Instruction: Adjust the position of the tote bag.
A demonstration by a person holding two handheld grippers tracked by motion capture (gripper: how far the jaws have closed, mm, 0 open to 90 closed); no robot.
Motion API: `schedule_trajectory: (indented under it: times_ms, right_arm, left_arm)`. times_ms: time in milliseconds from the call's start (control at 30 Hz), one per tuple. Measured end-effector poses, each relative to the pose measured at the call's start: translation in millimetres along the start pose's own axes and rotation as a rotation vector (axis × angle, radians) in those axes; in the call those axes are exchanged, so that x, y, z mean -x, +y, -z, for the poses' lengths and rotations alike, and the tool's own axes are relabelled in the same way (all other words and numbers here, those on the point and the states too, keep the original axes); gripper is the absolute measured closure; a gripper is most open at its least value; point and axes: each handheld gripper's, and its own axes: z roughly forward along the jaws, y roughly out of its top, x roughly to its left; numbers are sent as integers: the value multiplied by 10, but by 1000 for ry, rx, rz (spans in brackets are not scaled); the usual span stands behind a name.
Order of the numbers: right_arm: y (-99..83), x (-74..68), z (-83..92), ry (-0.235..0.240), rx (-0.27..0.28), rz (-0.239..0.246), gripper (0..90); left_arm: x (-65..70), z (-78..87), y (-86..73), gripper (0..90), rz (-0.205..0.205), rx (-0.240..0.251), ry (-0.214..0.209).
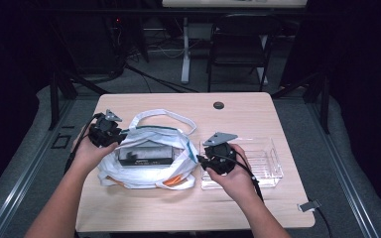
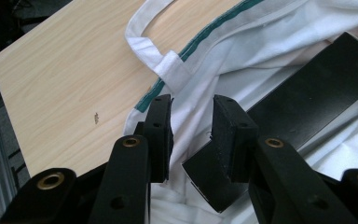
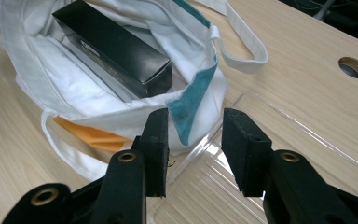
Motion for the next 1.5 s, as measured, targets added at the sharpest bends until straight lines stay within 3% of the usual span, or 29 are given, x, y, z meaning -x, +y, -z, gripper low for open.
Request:
schedule_trajectory:
  times_ms: [100,367,433,533,667,733,900,1067,1267,1500]
  right_arm:
    - [-28,14,69,-15,-9,22,616]
    - [-88,43,193,3,16,2,612]
    - [-103,41,203,3,20,-5,601]
    - [-119,40,202,9,28,-5,589]
    - [-134,46,187,12,27,-9,575]
    - [-140,54,179,21,28,-10,563]
    - [-164,64,157,10,36,-17,525]
    - [-176,87,154,4,37,-20,514]
    - [-187,99,148,-3,38,-20,510]
    - [-196,99,136,-2,37,-20,510]
  left_arm:
    - [27,21,27,680,-9,-12,-4]
    - [81,111,74,644,-36,-9,-18]
    - [96,108,83,595,-50,-39,-42]
    - [143,107,82,550,-113,-42,-26]
    - [173,108,72,484,-186,-20,-42]
    - [179,100,71,461,-221,-39,-35]
    - [183,92,69,441,-257,-61,-23]
    - [186,69,67,422,-334,-89,-56]
    - [190,-20,38,379,-374,-137,-89]
    - [199,-118,13,368,-406,-159,-129]
